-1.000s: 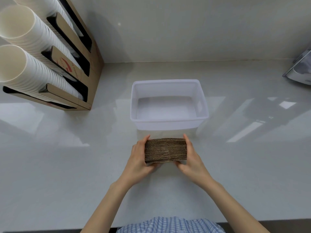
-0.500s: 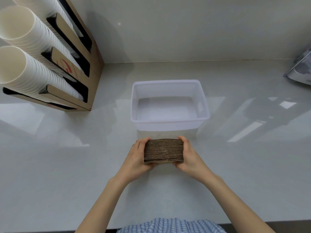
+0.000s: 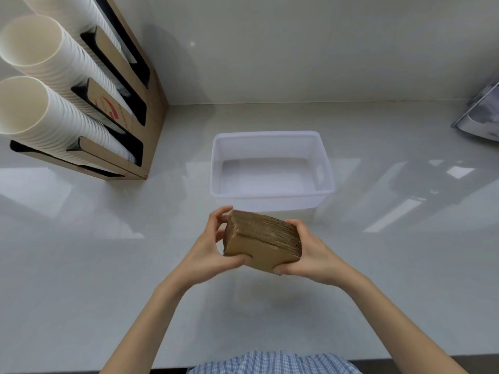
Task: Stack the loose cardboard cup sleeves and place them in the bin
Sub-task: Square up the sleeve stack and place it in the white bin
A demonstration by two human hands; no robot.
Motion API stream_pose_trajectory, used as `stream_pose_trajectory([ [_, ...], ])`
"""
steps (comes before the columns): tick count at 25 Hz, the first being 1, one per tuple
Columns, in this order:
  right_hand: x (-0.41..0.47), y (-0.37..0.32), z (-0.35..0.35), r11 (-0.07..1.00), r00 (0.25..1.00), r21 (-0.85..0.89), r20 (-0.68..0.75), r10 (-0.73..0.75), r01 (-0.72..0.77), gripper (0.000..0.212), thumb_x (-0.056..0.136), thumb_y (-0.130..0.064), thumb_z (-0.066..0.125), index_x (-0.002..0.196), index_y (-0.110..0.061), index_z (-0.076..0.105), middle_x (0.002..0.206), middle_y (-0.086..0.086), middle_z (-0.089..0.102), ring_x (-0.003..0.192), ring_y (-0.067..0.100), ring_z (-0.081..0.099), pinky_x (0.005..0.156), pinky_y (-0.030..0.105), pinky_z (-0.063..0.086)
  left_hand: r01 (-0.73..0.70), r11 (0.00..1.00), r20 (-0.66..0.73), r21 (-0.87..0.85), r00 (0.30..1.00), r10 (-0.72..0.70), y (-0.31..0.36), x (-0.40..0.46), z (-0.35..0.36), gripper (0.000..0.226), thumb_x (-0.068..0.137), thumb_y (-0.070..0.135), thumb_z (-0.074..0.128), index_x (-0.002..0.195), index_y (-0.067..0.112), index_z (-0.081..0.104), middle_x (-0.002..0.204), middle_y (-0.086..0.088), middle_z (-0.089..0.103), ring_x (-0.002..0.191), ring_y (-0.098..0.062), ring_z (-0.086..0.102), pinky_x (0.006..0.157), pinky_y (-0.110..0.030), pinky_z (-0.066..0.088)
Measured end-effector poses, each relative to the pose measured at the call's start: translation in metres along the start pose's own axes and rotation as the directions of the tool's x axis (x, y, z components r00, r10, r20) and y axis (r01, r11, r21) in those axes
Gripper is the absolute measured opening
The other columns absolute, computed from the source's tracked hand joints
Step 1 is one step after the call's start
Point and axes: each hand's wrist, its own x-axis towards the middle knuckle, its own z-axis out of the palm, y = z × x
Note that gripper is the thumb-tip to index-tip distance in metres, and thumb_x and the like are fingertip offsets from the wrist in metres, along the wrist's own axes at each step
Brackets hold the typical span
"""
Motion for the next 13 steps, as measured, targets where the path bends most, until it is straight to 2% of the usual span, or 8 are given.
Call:
stream_pose_trajectory([
  [3,-0.002,-0.011,-0.001,0.988,0.999,0.153,0.030,0.028,-0.032,0.075,0.063,-0.020,0.080,0.119,-0.028,0.032,0.107,-0.010,0.056,0.100,0.008,0.058,0.080,0.024,0.050,-0.029,0.974,-0.051,-0.226,0.999,0.018,0.014,0.001,0.001,0.067,0.052,0.035,0.070,0.111,0.047,0.041,0.107,0.019,0.056,0.091,0.003,0.061,0.070,-0.015,0.051],
  [5,-0.003,-0.018,0.000,0.976,0.999,0.213,0.031,0.042,-0.048,0.072,0.064,-0.023,0.079,0.119,-0.026,0.034,0.105,-0.012,0.056,0.098,0.004,0.059,0.076,0.021,0.050,-0.037,0.954,-0.092,-0.296,0.996,0.010,0.018,0.003,0.003,0.063,0.054,0.038,0.068,0.112,0.045,0.044,0.100,0.019,0.062,0.093,0.000,0.062,0.075,-0.021,0.053],
  [8,-0.004,-0.024,0.000,0.979,0.998,0.197,0.048,0.047,-0.055,0.079,0.059,-0.035,0.077,0.125,-0.025,0.033,0.112,-0.010,0.055,0.101,0.004,0.057,0.079,0.020,0.048,-0.014,0.946,-0.126,-0.323,0.992,-0.028,0.019,0.005,0.003,0.062,0.055,0.043,0.067,0.113,0.044,0.045,0.105,0.010,0.061,0.100,-0.011,0.061,0.089,-0.034,0.052],
  [11,-0.005,-0.031,-0.004,0.989,0.998,0.149,0.063,0.017,-0.026,0.083,0.058,-0.044,0.072,0.130,-0.028,0.033,0.122,-0.009,0.048,0.103,-0.002,0.052,0.076,0.017,0.046,0.003,0.956,-0.123,-0.293,0.992,-0.040,0.020,0.006,0.003,0.059,0.054,0.047,0.065,0.110,0.046,0.045,0.110,0.005,0.059,0.106,-0.017,0.059,0.092,-0.037,0.051],
  [13,-0.005,-0.037,-0.006,0.983,0.996,0.181,0.094,-0.003,-0.014,0.078,0.059,-0.051,0.067,0.128,-0.031,0.036,0.118,-0.014,0.052,0.102,-0.004,0.053,0.076,0.018,0.048,0.008,0.959,-0.121,-0.284,0.992,-0.045,0.022,0.006,0.001,0.058,0.054,0.049,0.064,0.109,0.046,0.045,0.112,0.003,0.058,0.108,-0.020,0.057,0.092,-0.037,0.050],
])
